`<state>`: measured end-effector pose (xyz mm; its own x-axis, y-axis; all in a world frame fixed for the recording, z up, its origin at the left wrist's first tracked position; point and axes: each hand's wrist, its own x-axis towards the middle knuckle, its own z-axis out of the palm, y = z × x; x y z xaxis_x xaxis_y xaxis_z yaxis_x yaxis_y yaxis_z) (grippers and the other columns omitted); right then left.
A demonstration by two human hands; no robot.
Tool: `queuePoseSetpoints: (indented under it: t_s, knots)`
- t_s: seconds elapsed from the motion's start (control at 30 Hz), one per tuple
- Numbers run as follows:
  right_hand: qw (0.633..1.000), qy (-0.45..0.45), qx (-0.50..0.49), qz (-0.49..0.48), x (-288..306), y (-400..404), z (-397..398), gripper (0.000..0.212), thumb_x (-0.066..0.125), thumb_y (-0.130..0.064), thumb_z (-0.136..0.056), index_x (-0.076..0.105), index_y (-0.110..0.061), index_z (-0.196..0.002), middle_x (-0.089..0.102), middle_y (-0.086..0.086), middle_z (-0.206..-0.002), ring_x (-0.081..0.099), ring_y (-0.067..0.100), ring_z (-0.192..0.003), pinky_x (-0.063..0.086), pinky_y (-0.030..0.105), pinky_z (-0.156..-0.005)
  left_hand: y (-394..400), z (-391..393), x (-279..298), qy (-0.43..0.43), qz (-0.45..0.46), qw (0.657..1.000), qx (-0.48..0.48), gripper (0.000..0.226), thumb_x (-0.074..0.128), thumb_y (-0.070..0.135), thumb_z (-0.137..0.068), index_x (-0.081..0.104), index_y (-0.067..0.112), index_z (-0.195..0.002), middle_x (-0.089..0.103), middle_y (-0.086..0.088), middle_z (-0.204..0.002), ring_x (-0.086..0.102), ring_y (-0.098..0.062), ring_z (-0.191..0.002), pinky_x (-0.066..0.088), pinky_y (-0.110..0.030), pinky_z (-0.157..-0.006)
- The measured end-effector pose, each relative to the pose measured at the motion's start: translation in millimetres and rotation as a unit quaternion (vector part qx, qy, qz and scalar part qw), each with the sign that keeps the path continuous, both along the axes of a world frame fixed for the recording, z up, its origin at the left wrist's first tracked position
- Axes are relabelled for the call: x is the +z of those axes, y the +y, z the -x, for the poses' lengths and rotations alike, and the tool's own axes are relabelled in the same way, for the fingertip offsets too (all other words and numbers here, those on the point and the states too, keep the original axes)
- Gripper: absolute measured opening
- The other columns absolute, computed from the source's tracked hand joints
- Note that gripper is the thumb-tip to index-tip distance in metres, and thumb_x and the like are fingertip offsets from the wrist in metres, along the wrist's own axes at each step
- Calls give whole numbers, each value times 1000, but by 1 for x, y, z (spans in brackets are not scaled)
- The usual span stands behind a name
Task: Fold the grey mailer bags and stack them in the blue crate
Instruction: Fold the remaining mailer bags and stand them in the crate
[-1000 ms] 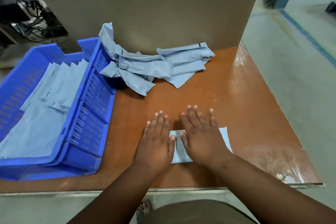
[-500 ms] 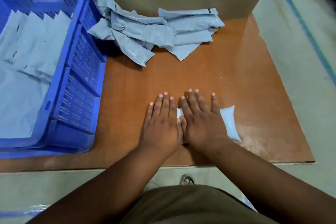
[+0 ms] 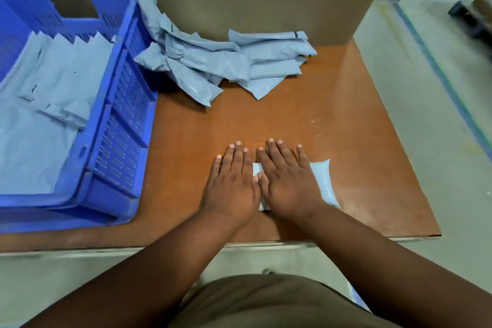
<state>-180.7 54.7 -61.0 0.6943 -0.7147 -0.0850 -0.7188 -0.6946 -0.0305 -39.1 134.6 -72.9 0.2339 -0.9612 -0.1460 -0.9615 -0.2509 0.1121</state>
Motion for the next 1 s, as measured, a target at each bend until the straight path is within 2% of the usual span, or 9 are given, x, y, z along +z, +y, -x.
queuePoseSetpoints:
  t_s: [0.1, 0.27, 0.37, 0.47, 0.63, 0.83, 1.0]
  knots:
    - [1000, -1, 12, -7, 6, -3, 6, 70, 13, -50, -106, 26, -20, -168, 12, 8, -178, 5, 28, -165, -2, 62, -129, -2, 3, 14, -15, -4, 1000, -10, 73, 4, 50, -107, -2, 13, -170, -9, -8, -178, -13, -24, -164, 4, -51, -132]
    - [999, -6, -29, 33, 24, -18, 37, 65, 28, -47, -107, 34, -18, -165, 16, 11, -177, 7, 29, -164, -2, 64, -129, -23, 37, 30, 17, 45, 998, -36, 71, 12, 45, -108, 2, 12, -170, -7, -7, -178, -13, -22, -164, 3, -47, -133]
    - [999, 6, -38, 26, 15, -27, 57, 66, 23, -49, -109, 31, -16, -166, 15, 10, -177, 5, 29, -165, -3, 63, -129, -34, 60, 18, 9, 39, 998, -48, 68, 13, 42, -110, 8, 10, -170, -4, -9, -178, -11, -24, -164, 1, -46, -133]
    - [999, -12, -30, -4, 3, -29, 65, 66, 19, -49, -109, 33, -17, -166, 17, 7, -177, 6, 26, -165, 1, 60, -131, -34, 68, 7, -16, 41, 998, -51, 67, 12, 41, -111, 17, 7, -169, 6, -12, -178, -2, -26, -165, 2, -47, -133]
    - [998, -34, -32, -36, -3, -35, 65, 67, 14, -50, -108, 21, -21, -169, 7, 4, -179, -1, 25, -165, 1, 57, -131, -37, 69, 4, -33, 42, 997, -60, 69, 7, 43, -110, 16, 8, -169, 9, -13, -177, 1, -27, -165, 3, -47, -133]
    - [997, -59, -37, -44, -8, -36, 66, 69, 15, -50, -107, 23, -23, -169, 10, 3, -178, 3, 26, -165, 7, 57, -131, -40, 69, -2, -26, 57, 997, -51, 66, 18, 39, -111, 22, 6, -168, 15, -14, -176, 5, -26, -165, 9, -48, -132]
    - [997, -50, -33, -50, -9, -41, 65, 69, 13, -50, -106, 19, -23, -169, 9, 3, -179, 2, 25, -165, 6, 56, -131, -42, 69, -5, -16, 51, 997, -51, 66, 15, 40, -111, 22, 7, -168, 16, -13, -176, 6, -25, -165, 11, -47, -132]
